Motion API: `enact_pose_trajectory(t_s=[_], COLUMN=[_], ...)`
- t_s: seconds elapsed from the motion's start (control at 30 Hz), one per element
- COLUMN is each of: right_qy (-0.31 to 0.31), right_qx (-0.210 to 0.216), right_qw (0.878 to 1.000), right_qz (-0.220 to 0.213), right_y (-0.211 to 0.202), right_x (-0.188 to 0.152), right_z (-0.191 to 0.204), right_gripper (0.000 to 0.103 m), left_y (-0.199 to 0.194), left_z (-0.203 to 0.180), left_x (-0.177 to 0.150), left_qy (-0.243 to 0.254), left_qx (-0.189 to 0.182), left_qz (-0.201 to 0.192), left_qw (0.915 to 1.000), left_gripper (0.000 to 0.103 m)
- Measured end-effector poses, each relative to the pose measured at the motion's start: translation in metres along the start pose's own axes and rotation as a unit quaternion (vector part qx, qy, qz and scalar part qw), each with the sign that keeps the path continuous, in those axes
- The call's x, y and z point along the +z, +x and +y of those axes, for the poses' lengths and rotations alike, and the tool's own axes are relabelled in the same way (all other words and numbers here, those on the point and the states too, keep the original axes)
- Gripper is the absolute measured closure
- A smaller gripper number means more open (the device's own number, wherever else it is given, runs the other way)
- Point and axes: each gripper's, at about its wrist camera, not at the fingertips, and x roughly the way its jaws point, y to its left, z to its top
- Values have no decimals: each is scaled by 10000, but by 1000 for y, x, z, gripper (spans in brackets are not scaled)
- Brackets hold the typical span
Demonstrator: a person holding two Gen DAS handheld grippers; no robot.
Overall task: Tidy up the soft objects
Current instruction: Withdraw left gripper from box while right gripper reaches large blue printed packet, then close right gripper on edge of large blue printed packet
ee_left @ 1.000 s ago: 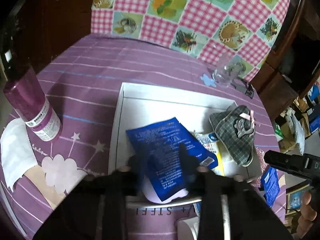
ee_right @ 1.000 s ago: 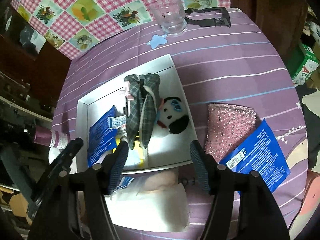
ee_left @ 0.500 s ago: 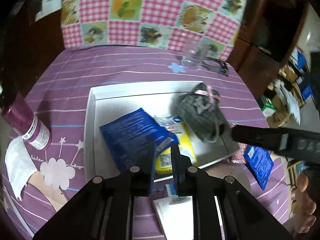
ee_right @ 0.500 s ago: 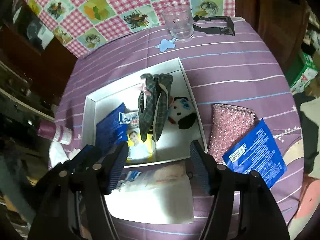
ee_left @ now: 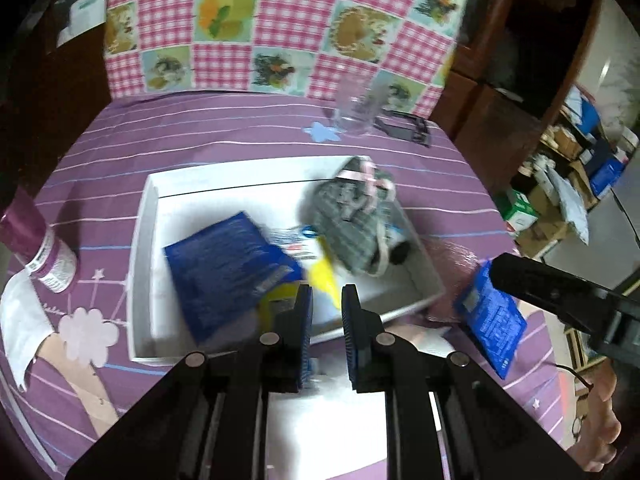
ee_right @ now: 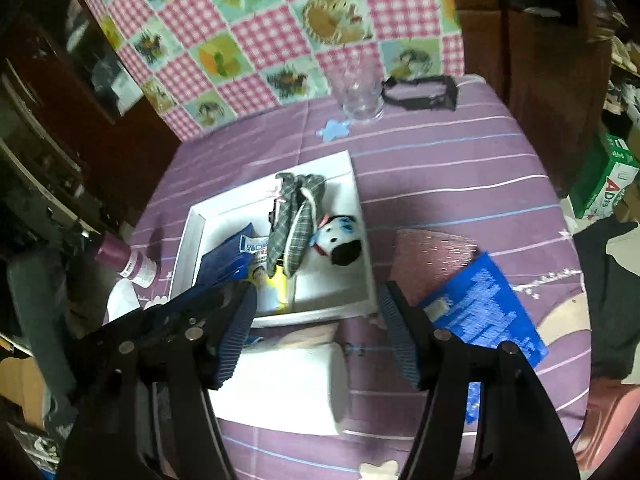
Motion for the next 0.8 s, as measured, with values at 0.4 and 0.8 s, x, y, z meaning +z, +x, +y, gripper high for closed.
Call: enact_pose_trajectory(t_s=[0.4, 0.8], right_qy=[133, 449], right_qx=[-311, -434], right_qw=[9972, 9950], right_qz=[-664, -779], right_y=[-20, -13], right_x=[-51, -74], right_z=[-51, -84], right_gripper=[38, 38], left_y=[16, 19], left_z=[-65, -91], left_x=[-28, -45], left_qy=[858, 1374], left_qx=[-509, -312], left_qz=[97, -474], left_qw=[9950, 9889], left_gripper=[89, 89])
